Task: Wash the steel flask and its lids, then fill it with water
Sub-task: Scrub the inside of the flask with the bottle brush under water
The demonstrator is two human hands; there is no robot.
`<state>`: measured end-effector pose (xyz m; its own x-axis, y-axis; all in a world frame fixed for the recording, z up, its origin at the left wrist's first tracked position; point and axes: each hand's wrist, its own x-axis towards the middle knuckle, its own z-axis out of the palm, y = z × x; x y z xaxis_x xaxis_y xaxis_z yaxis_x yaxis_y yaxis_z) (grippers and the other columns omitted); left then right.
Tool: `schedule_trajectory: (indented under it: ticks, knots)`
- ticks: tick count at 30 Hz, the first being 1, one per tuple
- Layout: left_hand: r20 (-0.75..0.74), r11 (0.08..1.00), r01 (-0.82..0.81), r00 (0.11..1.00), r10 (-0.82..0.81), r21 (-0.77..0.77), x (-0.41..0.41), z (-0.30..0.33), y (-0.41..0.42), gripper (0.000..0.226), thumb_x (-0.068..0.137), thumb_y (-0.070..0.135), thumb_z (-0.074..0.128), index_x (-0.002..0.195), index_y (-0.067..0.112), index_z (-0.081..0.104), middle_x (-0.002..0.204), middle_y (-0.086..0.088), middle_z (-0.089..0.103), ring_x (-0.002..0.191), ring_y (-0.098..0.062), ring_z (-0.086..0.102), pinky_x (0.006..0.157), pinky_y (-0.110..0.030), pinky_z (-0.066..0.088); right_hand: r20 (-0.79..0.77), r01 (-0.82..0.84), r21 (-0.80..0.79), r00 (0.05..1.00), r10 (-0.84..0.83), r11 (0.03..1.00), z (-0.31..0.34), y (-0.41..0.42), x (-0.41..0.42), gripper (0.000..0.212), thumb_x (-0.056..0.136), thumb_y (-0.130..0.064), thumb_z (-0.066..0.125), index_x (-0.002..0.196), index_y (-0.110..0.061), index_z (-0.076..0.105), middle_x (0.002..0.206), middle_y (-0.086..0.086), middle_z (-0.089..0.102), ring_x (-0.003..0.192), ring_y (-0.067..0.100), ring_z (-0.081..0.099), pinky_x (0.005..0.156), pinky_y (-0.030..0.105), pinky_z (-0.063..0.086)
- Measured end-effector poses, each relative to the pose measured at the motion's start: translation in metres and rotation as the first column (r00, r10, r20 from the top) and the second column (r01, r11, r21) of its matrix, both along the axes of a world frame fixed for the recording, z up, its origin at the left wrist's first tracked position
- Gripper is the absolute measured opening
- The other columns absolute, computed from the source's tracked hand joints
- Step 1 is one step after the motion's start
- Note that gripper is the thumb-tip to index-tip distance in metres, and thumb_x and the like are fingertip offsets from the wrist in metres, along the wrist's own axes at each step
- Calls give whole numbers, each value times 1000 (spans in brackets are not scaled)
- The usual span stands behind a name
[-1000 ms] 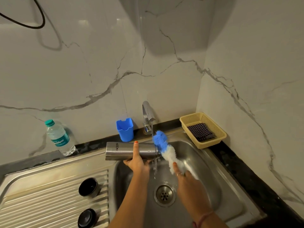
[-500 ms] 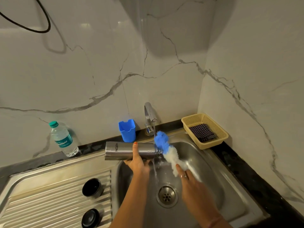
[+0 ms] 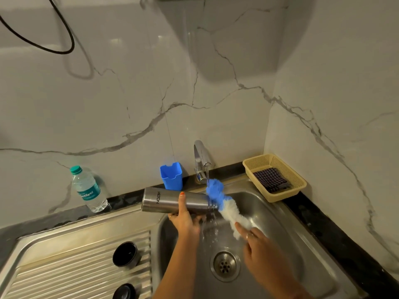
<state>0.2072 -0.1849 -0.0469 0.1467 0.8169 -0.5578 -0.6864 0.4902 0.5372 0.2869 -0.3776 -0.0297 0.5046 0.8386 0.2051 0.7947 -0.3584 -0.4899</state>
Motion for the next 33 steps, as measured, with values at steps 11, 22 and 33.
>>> schedule_trajectory:
  ticks: [11, 22, 33]
  knots:
    - [70, 999, 46, 997, -45, -2, 8, -7, 7, 68, 90, 34, 68, 146, 23, 31, 135, -17, 56, 117, -37, 60, 99, -66, 44, -124, 87, 30, 989, -83, 996, 23, 9, 20, 60, 101, -26, 42, 152, -33, 12, 111, -13, 62, 65, -5, 50, 63, 4, 42]
    - [86, 996, 56, 994, -62, 66, 10, -12, 18, 61, 90, 37, 66, 141, 24, 36, 127, -13, 59, 108, -35, 62, 99, -73, 40, -354, 83, -89, 929, -110, 992, 21, 21, 35, 48, 98, -21, 46, 143, -38, 38, 100, -11, 66, 72, -2, 58, 60, 11, 43]
    - [118, 997, 31, 992, -38, 64, 8, -9, 19, 76, 79, 17, 77, 143, 22, 36, 130, -14, 59, 108, -34, 64, 95, -65, 48, -330, 71, -81, 939, -94, 994, 31, 17, 28, 50, 99, -21, 44, 145, -39, 36, 109, -9, 67, 75, -2, 57, 69, 12, 44]
